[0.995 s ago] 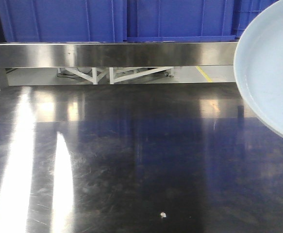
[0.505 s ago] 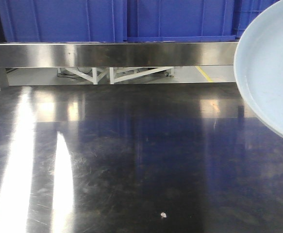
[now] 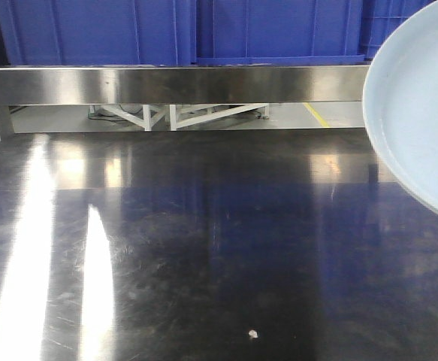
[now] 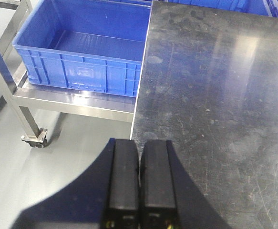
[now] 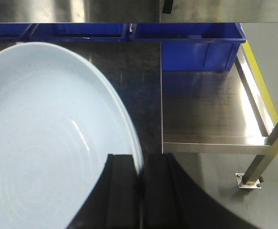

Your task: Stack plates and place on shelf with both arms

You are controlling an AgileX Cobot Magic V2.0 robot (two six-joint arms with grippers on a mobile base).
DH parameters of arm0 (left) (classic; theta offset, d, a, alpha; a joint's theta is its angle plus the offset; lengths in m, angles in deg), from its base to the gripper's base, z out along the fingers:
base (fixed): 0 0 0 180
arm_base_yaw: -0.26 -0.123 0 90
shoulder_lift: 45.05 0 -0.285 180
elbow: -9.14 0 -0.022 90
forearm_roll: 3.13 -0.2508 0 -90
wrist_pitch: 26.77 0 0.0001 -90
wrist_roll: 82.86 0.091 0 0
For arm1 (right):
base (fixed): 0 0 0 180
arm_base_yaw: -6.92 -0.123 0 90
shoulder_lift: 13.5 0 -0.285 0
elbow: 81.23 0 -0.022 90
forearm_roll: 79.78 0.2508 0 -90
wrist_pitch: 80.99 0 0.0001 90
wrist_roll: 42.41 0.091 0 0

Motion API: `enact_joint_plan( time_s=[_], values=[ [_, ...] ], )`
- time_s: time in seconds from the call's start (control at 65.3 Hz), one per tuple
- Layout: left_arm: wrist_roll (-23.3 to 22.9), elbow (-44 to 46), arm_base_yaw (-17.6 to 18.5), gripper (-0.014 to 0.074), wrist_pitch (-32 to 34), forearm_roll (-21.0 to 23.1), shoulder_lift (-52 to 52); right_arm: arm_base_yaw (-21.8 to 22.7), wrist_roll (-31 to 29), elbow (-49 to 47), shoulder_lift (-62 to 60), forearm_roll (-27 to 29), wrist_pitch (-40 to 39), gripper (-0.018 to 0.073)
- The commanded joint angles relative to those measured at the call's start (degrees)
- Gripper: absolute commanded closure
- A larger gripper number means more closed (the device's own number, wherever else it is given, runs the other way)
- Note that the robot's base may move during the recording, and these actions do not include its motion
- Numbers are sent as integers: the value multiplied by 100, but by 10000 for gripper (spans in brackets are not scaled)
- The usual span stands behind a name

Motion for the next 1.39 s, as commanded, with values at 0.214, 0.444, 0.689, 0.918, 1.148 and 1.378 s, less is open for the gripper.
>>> enact_joint_plan(
  time_s=[0.214, 0.444, 0.689, 0.918, 1.148, 1.378],
  values=[
    [-71, 171, -16, 513, 432, -31, 4, 37, -14, -159, 17, -8, -543, 534],
    [-71, 171, -16, 513, 432, -31, 4, 37, -14, -159, 17, -8, -543, 534],
    [-71, 171, -16, 513, 432, -31, 4, 37, -14, -159, 26, -8, -544, 534],
    [-71, 171, -16, 513, 432, -31, 4, 37, -14, -159, 26, -8, -544, 534],
    [-71, 171, -16, 513, 422, -31, 4, 37, -14, -159, 18, -8, -531, 534],
    [-71, 171, -16, 513, 422, -31, 4, 37, -14, -159, 37, -8, -501, 534]
  ],
)
